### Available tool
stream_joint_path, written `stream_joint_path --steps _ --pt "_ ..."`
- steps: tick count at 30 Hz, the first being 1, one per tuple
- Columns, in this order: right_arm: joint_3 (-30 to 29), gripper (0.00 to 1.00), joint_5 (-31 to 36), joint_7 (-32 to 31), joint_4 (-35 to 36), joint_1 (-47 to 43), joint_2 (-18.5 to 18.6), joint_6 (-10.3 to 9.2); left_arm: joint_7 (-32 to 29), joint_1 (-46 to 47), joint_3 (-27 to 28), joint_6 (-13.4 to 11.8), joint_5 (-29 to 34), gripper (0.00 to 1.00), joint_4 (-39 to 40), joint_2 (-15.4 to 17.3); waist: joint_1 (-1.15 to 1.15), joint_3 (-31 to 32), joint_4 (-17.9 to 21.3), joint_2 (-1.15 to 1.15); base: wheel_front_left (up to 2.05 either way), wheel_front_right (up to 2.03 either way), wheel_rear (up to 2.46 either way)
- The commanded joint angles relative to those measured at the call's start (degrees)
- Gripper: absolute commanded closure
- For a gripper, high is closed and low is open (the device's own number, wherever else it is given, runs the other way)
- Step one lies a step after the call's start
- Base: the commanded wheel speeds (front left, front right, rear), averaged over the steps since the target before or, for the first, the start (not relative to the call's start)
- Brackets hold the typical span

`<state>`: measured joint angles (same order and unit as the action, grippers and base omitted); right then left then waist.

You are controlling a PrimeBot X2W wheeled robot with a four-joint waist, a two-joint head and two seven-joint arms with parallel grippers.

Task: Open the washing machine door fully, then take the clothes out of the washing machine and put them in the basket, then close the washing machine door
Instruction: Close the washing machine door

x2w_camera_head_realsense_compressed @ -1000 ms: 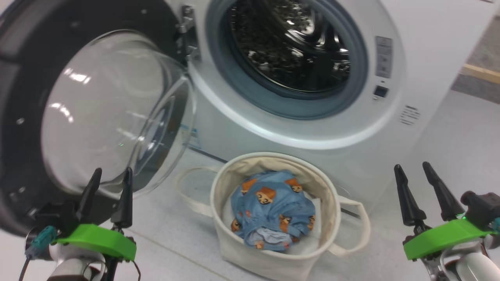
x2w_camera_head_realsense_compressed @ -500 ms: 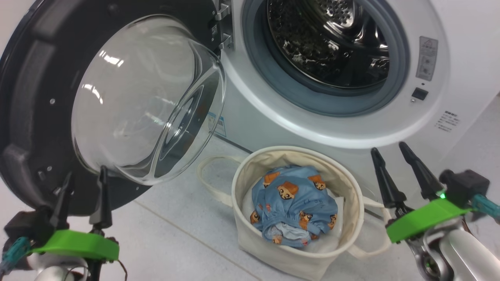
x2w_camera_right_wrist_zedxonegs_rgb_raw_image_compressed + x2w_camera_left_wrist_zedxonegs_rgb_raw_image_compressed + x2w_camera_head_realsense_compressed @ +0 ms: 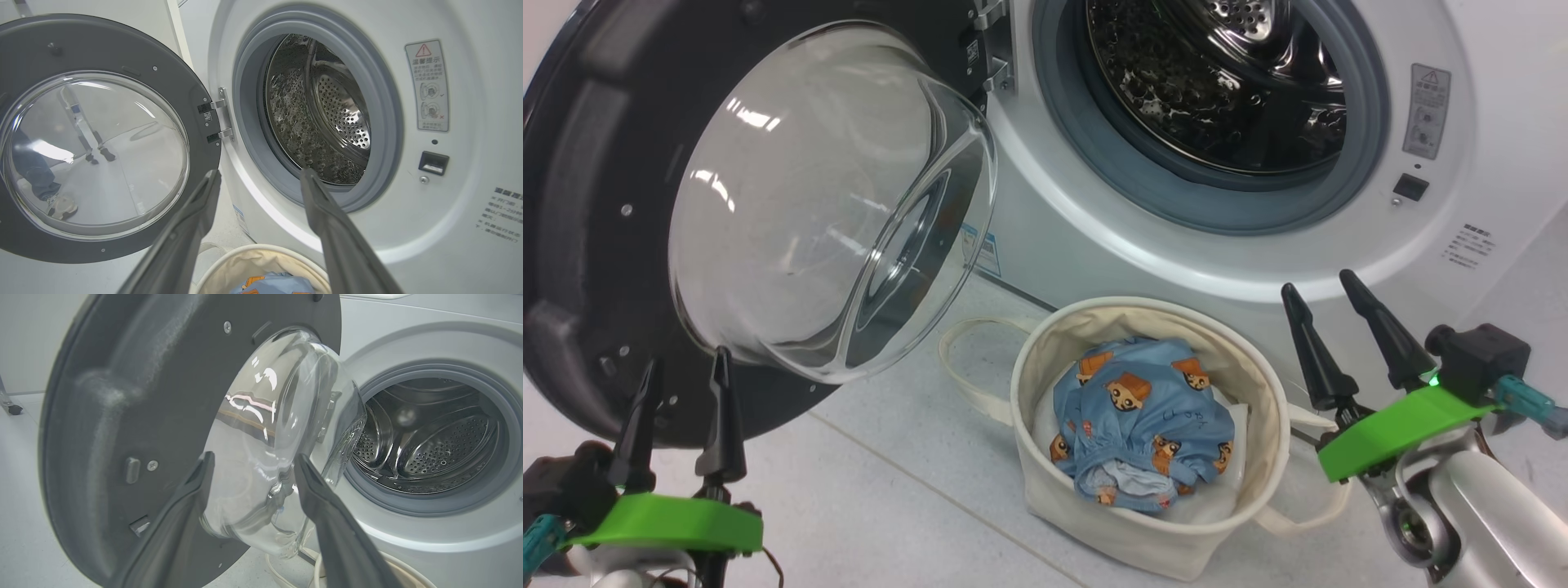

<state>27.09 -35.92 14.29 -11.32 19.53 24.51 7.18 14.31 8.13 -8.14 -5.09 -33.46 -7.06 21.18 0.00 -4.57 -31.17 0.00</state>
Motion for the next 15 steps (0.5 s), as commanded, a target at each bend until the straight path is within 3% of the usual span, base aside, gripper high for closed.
stream_joint_path --steps 1,15 --pt "-0.1 0.00 -0.3 0.7 1.4 0.9 1.3 0.31 0.7 1.7 2.9 0.0 0.4 0.00 2.1 1.4 0.00 0.1 0.1 0.00 0.00 0.00 0.00" --pt "-3.5 0.00 0.7 0.7 2.5 -2.8 0.1 0.31 -0.2 3.1 1.4 0.8 0.3 0.00 2.4 1.9 0.00 1.6 0.5 0.00 0.00 0.00 0.00"
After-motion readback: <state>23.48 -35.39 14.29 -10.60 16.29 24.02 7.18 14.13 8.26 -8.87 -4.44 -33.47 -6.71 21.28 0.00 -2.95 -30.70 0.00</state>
